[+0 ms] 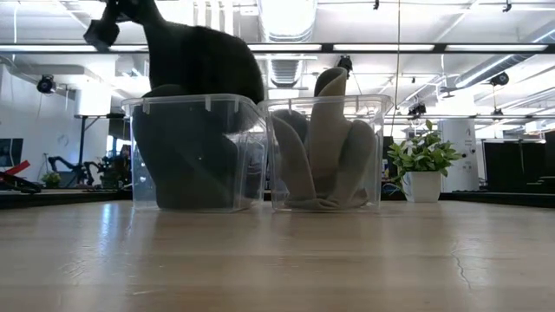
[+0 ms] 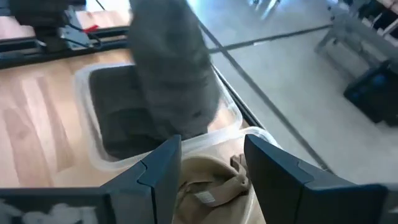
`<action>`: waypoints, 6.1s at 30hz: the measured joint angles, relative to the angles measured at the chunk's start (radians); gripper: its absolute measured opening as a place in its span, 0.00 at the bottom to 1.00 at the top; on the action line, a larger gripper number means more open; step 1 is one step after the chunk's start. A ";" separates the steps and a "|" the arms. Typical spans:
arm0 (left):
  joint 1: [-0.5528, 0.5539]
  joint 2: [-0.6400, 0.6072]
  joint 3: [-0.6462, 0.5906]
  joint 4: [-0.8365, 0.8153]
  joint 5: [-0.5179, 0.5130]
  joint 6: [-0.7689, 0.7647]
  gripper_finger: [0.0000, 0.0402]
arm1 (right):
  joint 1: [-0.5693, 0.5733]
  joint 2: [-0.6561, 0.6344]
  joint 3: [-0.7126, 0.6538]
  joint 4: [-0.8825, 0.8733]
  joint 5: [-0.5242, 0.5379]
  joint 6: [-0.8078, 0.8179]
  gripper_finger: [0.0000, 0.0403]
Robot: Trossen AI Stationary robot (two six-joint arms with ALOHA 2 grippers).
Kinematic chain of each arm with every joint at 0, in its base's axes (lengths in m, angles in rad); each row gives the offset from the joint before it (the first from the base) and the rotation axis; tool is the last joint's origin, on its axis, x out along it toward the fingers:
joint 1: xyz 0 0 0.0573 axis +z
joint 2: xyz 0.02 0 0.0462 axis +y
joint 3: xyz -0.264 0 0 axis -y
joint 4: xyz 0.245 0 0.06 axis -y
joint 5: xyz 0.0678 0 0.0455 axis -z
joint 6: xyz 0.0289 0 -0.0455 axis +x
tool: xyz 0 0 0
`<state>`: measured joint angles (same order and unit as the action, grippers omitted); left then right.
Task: Pick & Place hat
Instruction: Put the black cap into the left transparent bin, then return to Home Position
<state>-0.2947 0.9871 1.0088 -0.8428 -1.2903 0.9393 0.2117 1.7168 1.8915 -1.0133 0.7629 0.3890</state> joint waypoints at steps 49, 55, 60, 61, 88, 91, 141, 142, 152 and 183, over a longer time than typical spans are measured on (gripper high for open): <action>-0.035 0.046 0.049 0.038 0.208 0.193 0.38 | -0.082 0.000 -0.080 0.052 -0.117 0.023 0.42; -0.037 0.046 0.104 0.043 0.209 0.015 0.38 | -0.082 0.000 -0.080 0.052 -0.116 0.027 0.42; -0.036 0.046 0.138 0.057 0.208 -0.025 0.38 | -0.081 0.000 -0.080 0.059 -0.108 0.060 0.42; -0.036 0.046 0.141 0.065 0.208 -0.024 0.38 | -0.081 0.000 -0.080 0.065 -0.106 0.070 0.42; 0.075 -0.237 0.169 0.484 1.145 -1.140 0.38 | -0.079 -0.170 -0.203 0.673 -0.807 -0.056 0.42; 0.077 -0.286 0.168 0.442 1.137 -1.147 0.38 | -0.072 -0.230 -0.269 0.687 -0.767 -0.062 0.42; 0.078 -0.982 -0.368 0.223 0.669 -1.393 0.38 | -0.050 -1.332 -1.699 1.411 -0.684 0.061 0.42; 0.079 -0.979 -0.375 0.219 0.659 -1.400 0.38 | -0.051 -1.339 -1.714 1.426 -0.683 0.062 0.42; 0.078 -0.974 -0.373 0.152 0.636 -1.381 0.38 | -0.051 -1.412 -1.838 1.439 -0.630 0.075 0.42; 0.077 -0.971 -0.456 0.233 1.056 -1.185 0.38 | -0.053 -1.412 -1.882 1.406 -0.658 -0.057 0.42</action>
<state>-0.2176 0.0158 0.5529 -0.6102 -0.2344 -0.2453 0.1589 0.3051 0.0090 0.3929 0.1051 0.3325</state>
